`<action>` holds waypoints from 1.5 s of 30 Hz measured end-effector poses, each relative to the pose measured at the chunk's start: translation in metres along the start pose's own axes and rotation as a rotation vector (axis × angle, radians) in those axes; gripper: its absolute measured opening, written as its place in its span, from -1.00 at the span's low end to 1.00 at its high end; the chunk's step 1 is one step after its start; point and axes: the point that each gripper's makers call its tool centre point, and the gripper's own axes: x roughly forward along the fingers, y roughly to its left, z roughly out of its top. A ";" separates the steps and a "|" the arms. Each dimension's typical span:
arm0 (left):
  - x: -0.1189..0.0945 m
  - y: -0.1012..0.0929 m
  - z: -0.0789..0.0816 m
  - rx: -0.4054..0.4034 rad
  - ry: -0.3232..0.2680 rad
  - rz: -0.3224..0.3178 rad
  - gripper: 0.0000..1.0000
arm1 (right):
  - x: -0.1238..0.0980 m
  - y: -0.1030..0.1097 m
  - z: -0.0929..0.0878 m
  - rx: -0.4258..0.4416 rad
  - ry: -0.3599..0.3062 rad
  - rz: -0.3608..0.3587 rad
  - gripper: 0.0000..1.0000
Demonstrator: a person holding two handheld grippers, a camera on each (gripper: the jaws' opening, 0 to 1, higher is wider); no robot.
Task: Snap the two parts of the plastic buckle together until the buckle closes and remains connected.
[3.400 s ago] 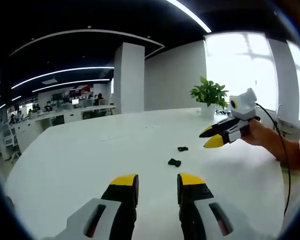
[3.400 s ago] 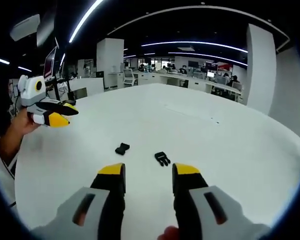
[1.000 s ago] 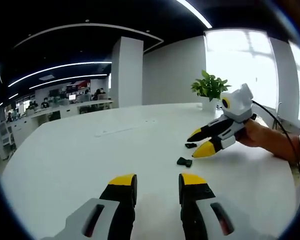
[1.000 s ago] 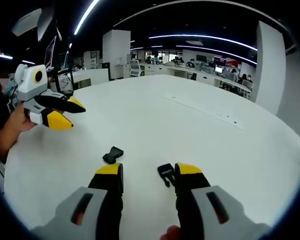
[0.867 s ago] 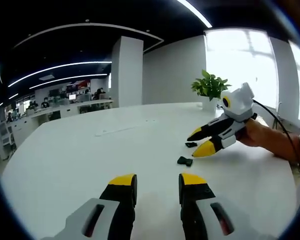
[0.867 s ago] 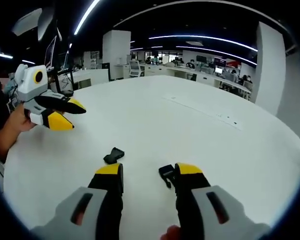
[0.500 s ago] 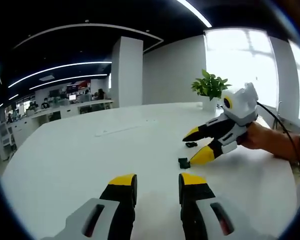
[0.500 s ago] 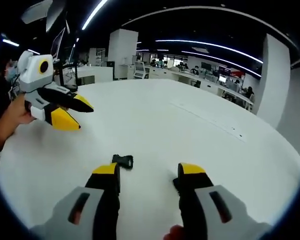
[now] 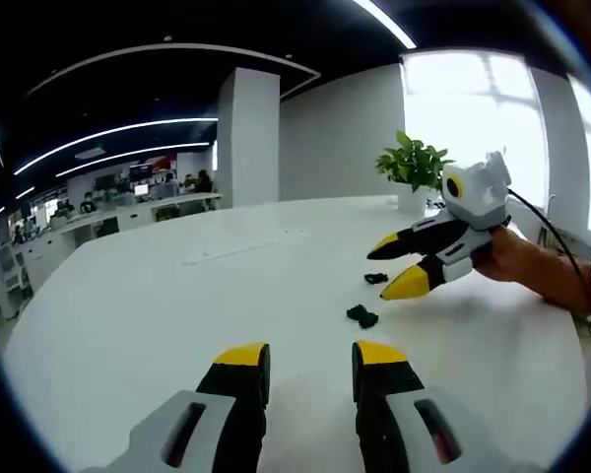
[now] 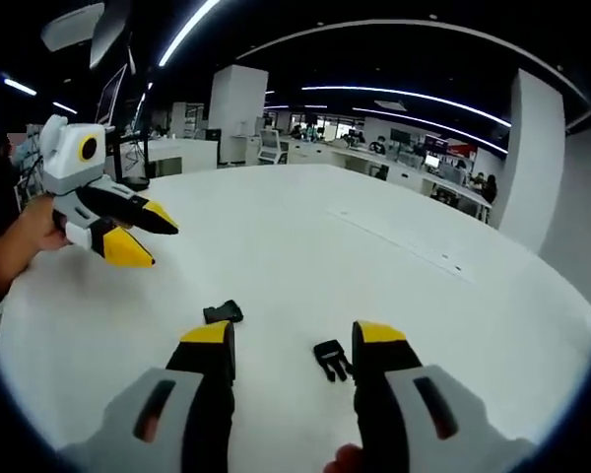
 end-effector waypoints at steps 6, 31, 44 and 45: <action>0.003 -0.008 0.009 0.039 0.010 -0.014 -0.34 | -0.007 -0.012 -0.006 0.016 0.007 -0.018 -0.04; 0.050 -0.039 0.005 0.104 0.084 -0.107 -0.41 | -0.019 -0.036 -0.020 0.070 0.017 -0.056 -0.07; 0.058 -0.044 0.001 0.065 0.095 -0.156 -0.55 | -0.015 -0.031 -0.023 0.095 0.021 -0.038 -0.10; 0.059 -0.044 0.000 0.065 0.098 -0.155 -0.55 | -0.015 -0.031 -0.023 0.095 0.022 -0.037 -0.10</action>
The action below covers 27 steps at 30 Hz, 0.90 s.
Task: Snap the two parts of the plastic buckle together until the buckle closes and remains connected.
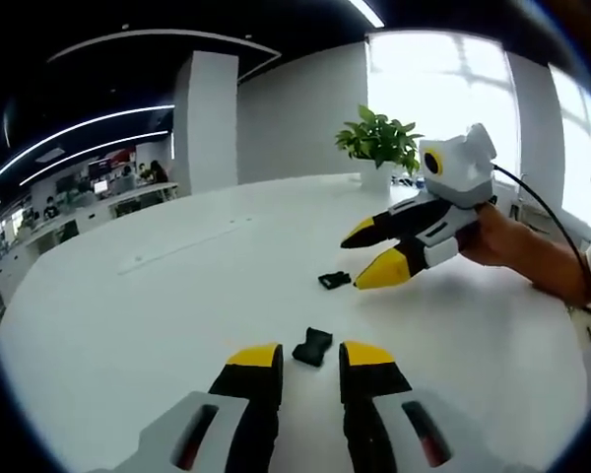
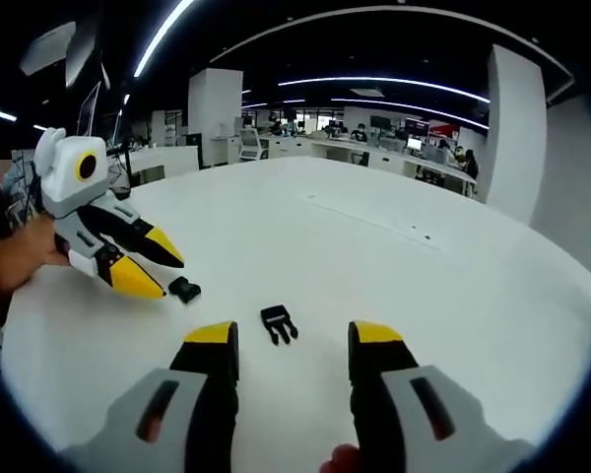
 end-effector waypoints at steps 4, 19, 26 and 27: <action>0.003 0.001 -0.002 -0.003 0.008 -0.004 -0.55 | 0.001 0.001 -0.001 0.003 0.003 0.003 -0.10; 0.011 -0.001 -0.004 -0.005 0.007 -0.009 -0.73 | 0.002 0.001 -0.002 0.006 0.008 0.008 -0.10; 0.005 0.007 -0.006 -0.015 0.008 0.018 -0.73 | 0.003 0.001 -0.003 0.007 0.011 0.010 -0.10; 0.003 0.009 -0.007 -0.021 0.008 0.027 -0.73 | 0.002 0.001 -0.003 0.008 0.010 0.010 -0.10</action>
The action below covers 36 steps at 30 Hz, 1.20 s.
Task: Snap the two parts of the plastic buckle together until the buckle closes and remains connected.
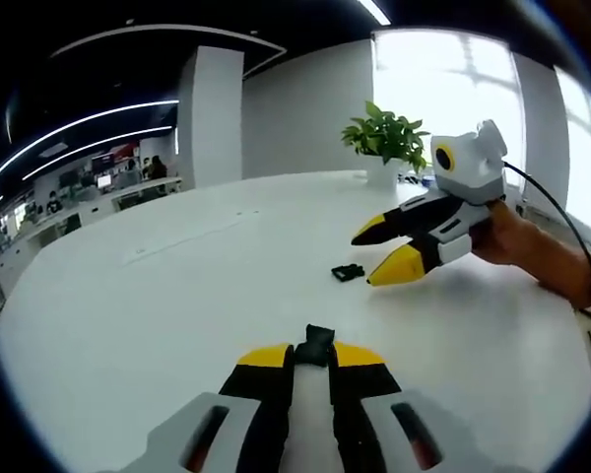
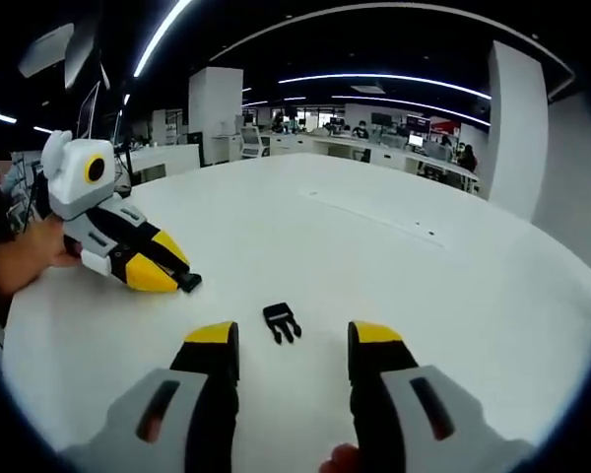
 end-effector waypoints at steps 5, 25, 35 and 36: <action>-0.006 0.014 -0.002 -0.014 0.000 0.038 -0.73 | 0.000 -0.001 0.000 -0.001 0.001 -0.002 -0.10; -0.018 -0.006 -0.007 0.019 0.011 -0.029 -0.65 | 0.000 -0.001 0.001 0.001 -0.002 0.003 -0.10; -0.021 -0.006 -0.008 0.018 0.023 -0.029 -0.67 | 0.000 -0.001 0.001 0.001 0.000 0.002 -0.10; -0.022 -0.005 -0.008 0.016 0.026 -0.029 -0.67 | 0.000 -0.001 0.001 0.001 -0.001 0.001 -0.10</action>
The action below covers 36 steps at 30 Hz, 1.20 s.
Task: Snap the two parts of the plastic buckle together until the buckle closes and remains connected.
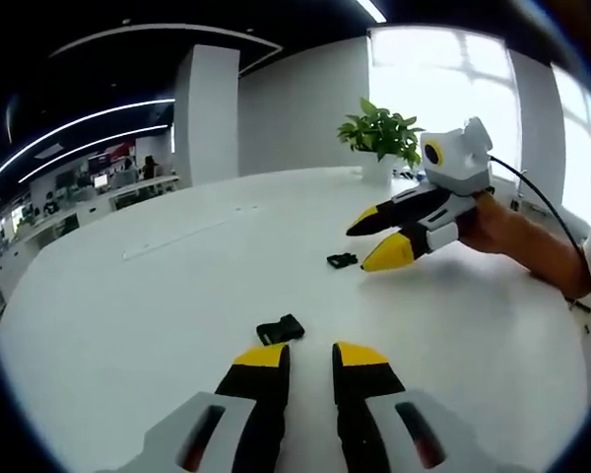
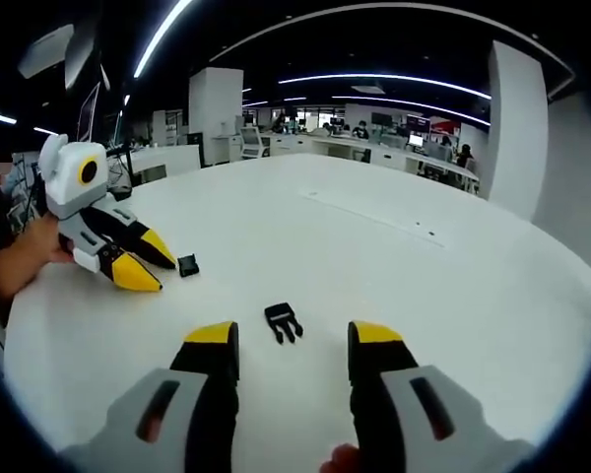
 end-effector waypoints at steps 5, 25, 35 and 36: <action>-0.004 0.014 0.001 0.016 -0.005 0.040 -0.66 | 0.000 0.000 -0.001 -0.002 0.004 -0.001 -0.10; 0.020 0.033 0.012 0.008 -0.047 0.040 -0.63 | 0.000 0.002 -0.003 0.001 0.007 0.004 -0.10; 0.016 0.026 0.009 0.017 -0.035 0.021 -0.64 | 0.002 0.006 -0.003 -0.002 0.004 0.030 -0.12; 0.016 0.026 0.009 0.018 -0.035 0.020 -0.65 | 0.003 0.007 -0.003 -0.002 0.003 0.036 -0.13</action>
